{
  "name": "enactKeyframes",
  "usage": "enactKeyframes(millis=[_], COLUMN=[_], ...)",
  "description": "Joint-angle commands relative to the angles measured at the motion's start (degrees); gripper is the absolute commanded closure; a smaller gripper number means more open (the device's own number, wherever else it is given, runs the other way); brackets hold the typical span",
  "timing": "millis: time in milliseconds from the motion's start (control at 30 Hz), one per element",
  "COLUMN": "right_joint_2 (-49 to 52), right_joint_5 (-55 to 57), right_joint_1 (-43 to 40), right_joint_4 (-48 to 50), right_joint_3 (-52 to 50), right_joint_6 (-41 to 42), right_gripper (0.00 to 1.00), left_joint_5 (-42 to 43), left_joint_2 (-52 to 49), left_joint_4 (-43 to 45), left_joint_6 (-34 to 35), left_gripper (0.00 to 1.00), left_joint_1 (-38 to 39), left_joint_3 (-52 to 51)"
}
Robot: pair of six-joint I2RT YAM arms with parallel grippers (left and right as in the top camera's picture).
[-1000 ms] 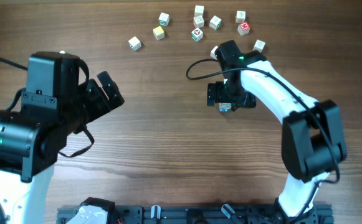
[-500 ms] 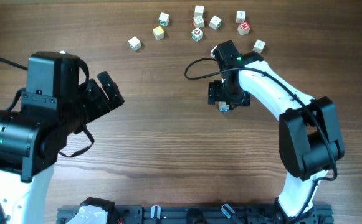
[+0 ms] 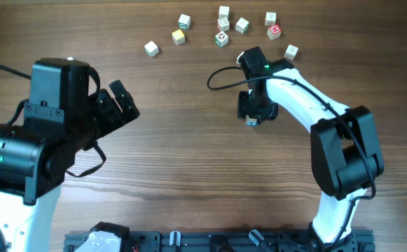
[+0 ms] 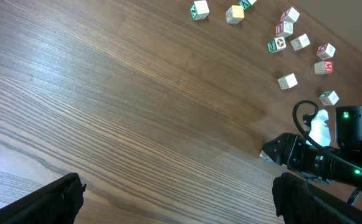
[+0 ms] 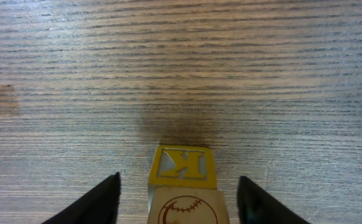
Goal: Form a tower
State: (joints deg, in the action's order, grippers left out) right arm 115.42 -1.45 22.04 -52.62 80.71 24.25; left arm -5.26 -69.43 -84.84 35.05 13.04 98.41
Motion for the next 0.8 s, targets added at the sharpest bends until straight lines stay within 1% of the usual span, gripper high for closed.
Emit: enactKeyframes(millis=[0, 67, 167, 267, 367, 467, 767], right_joint_2=[1.07, 1.2, 1.49, 1.49, 1.51, 1.49, 1.51], right_joint_5=[-0.13, -0.13, -0.13, -0.11, -0.09, -0.11, 0.09], right_joint_1=[0.28, 0.31, 0.31, 0.28, 0.31, 0.31, 0.28], right_joint_4=[0.17, 0.15, 0.15, 0.13, 0.11, 0.11, 0.11], right_joint_3=[-0.09, -0.09, -0.11, -0.11, -0.11, -0.11, -0.11], right_joint_6=[0.35, 0.35, 0.39, 0.37, 0.35, 0.33, -0.11], right_gripper=[0.47, 0.51, 0.53, 0.58, 0.6, 0.64, 0.68], left_joint_5=[-0.79, -0.79, -0.79, -0.79, -0.79, -0.79, -0.79], left_joint_2=[0.02, 0.02, 0.02, 0.02, 0.02, 0.02, 0.02], left_joint_4=[0.13, 0.13, 0.13, 0.13, 0.13, 0.13, 0.13], left_joint_6=[0.13, 0.13, 0.13, 0.13, 0.13, 0.11, 0.11], left_gripper=[0.0, 0.0, 0.0, 0.0, 0.0, 0.0, 0.0], left_joint_1=[0.24, 0.26, 0.26, 0.26, 0.24, 0.26, 0.24], left_joint_3=[0.07, 0.07, 0.07, 0.07, 0.07, 0.07, 0.07])
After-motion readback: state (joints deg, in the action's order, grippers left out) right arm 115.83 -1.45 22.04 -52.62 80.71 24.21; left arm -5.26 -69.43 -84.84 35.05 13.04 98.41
